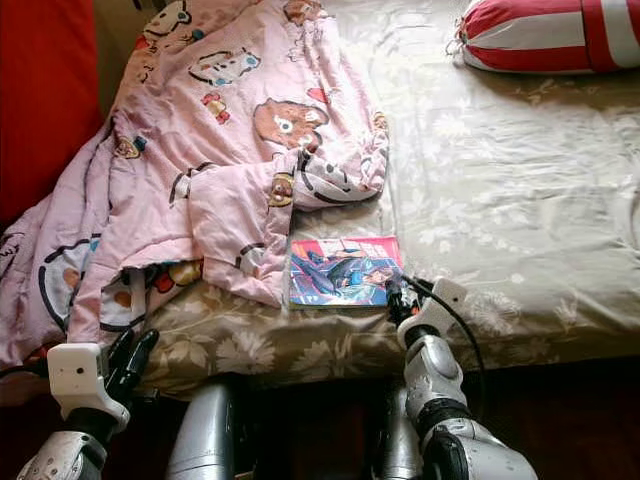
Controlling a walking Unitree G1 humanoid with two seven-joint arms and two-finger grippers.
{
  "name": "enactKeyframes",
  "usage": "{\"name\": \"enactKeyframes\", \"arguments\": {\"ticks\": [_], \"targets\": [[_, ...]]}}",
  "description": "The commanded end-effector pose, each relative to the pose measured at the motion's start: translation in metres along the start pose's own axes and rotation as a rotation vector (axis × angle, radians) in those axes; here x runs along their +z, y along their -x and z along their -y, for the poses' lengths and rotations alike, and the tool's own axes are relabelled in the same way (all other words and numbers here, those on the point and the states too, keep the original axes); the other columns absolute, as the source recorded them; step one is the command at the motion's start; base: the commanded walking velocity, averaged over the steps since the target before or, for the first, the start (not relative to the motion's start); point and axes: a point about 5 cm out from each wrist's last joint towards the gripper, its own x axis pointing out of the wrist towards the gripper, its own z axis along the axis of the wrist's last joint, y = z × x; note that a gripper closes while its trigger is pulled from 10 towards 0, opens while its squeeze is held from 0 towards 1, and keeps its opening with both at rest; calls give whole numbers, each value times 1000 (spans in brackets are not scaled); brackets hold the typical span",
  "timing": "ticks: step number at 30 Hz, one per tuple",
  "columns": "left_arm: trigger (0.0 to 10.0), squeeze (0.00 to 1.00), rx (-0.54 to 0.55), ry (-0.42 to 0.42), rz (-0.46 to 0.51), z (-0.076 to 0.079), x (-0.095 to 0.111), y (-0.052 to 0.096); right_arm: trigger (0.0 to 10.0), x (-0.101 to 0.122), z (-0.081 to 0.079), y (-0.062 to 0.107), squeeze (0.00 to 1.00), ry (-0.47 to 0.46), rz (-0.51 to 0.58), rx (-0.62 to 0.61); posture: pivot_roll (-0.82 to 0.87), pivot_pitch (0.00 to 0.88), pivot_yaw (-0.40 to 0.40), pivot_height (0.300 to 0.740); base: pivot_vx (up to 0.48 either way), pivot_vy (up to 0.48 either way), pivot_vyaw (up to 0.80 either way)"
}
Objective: Clean up the room
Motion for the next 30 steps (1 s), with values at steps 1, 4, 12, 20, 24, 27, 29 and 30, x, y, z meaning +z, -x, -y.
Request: {"name": "enactKeyframes", "arguments": {"ticks": [1, 4, 12, 20, 24, 27, 29, 30], "targets": [[10000, 0, 9, -6, -14, -3, 0, 4, 10000, -3, -1, 1, 0, -13, -4, 14, 256, 233, 55, 552, 0, 0, 0], [10000, 0, 9, -6, -16, -3, 1, 4, 10000, -7, -3, 2, 0, -22, -20, 36, 261, 235, 55, 552, 0, 0, 0], [10000, 0, 15, -15, -23, -5, 0, 7, 10000, -17, -6, 4, 0, -120, -66, 64, 272, 235, 55, 552, 0, 0, 0], [10000, 0, 14, -26, -27, -5, 1, 9, 10000, -23, -4, 7, 0, -211, -101, 85, 284, 237, 56, 552, 0, 0, 0], [10000, 0, 15, -31, -28, -6, 1, 10, 10000, -24, -2, 8, 0, -242, -108, 77, 285, 237, 56, 552, 0, 0, 0], [10000, 0, 13, -33, -29, -6, 1, 10, 10000, -27, 1, 9, 0, -289, -113, 74, 287, 238, 58, 552, 0, 0, 0], [10000, 0, 12, -34, -30, -6, 1, 10, 10000, -29, 2, 11, 0, -323, -116, 70, 286, 238, 59, 552, 0, 0, 0], [10000, 0, 12, -34, -30, -6, 1, 10, 10000, -29, 2, 11, 0, -323, -116, 70, 286, 238, 59, 552, 0, 0, 0]]}}
